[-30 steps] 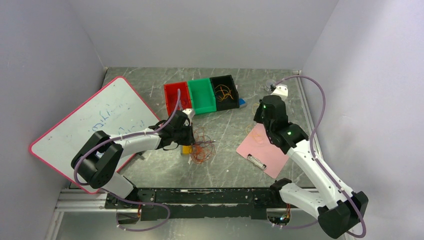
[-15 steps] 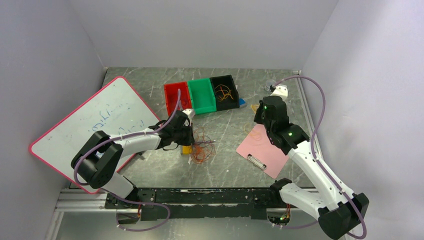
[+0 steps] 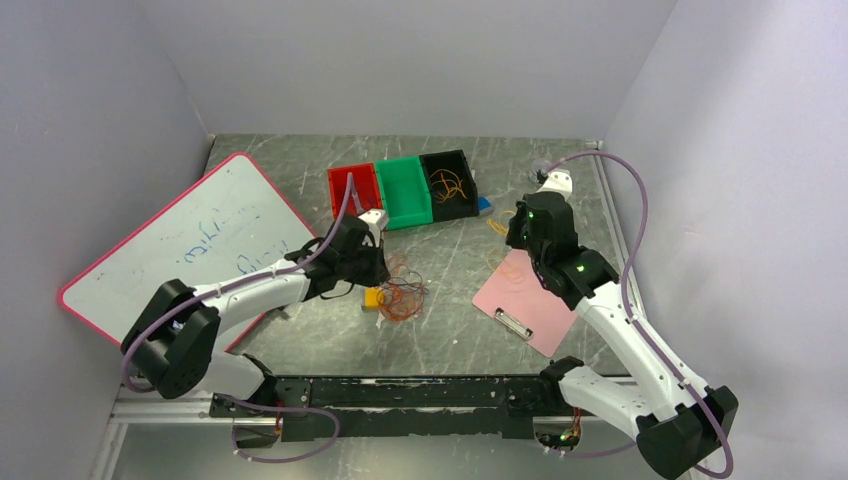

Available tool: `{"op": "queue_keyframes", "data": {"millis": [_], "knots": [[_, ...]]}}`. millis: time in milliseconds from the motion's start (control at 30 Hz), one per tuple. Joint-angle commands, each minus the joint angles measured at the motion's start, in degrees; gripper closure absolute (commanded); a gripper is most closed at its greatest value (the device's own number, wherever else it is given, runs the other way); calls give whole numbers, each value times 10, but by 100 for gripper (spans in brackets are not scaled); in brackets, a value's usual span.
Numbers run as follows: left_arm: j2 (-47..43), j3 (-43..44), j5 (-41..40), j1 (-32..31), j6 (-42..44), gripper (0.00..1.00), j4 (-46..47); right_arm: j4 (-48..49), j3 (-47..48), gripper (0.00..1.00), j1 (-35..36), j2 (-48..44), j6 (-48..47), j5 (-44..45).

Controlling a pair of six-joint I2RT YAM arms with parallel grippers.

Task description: Untangle the cables

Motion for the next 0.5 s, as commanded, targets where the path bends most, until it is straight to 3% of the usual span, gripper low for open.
{"op": "queue_keyframes", "data": {"millis": [0, 333, 467], "knots": [[-21, 21, -10, -4, 14, 91, -6, 10, 7, 100, -4, -13, -12, -19], [-57, 32, 15, -3, 8, 67, 4, 61, -1, 100, -4, -42, -31, -80], [-67, 38, 15, -3, 5, 62, -4, 65, 6, 100, -5, -48, -35, -90]]}}
